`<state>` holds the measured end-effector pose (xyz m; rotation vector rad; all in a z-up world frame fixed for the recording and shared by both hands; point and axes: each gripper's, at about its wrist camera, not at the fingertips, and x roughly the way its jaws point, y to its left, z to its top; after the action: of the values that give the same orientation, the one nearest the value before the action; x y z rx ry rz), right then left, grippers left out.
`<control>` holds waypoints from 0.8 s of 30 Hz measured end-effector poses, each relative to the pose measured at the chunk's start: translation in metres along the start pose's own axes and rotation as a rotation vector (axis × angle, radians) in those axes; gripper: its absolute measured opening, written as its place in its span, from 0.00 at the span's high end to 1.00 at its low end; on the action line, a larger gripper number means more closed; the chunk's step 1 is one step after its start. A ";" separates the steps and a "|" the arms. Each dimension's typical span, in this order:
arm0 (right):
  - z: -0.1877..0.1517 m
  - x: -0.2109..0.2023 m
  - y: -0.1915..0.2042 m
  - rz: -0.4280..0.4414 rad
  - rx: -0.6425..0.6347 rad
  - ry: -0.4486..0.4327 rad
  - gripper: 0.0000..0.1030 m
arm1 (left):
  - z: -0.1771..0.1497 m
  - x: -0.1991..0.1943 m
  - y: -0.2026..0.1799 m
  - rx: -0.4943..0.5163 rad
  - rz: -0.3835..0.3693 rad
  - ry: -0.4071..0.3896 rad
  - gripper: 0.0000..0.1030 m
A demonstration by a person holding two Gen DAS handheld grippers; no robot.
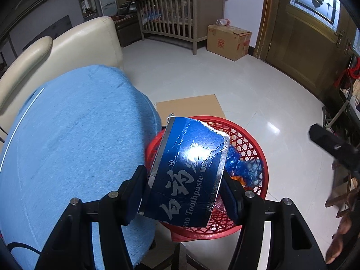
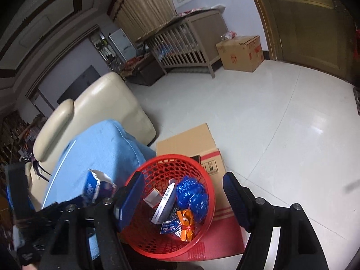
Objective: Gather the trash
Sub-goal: 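Lower the toothpaste box into the red basket with the left tool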
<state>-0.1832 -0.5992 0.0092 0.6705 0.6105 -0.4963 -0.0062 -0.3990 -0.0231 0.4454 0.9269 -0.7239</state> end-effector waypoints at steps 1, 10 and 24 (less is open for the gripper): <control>0.001 -0.004 -0.001 0.003 0.002 -0.009 0.27 | 0.000 0.001 -0.001 0.003 0.001 0.001 0.38; 0.006 -0.015 -0.005 0.011 0.009 -0.033 0.27 | 0.000 0.010 -0.011 0.031 0.001 0.020 0.38; 0.013 -0.021 -0.008 0.022 0.007 -0.053 0.27 | -0.001 0.028 -0.023 0.059 0.003 0.050 0.38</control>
<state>-0.1984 -0.6092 0.0277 0.6681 0.5512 -0.4945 -0.0127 -0.4238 -0.0483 0.5190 0.9535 -0.7420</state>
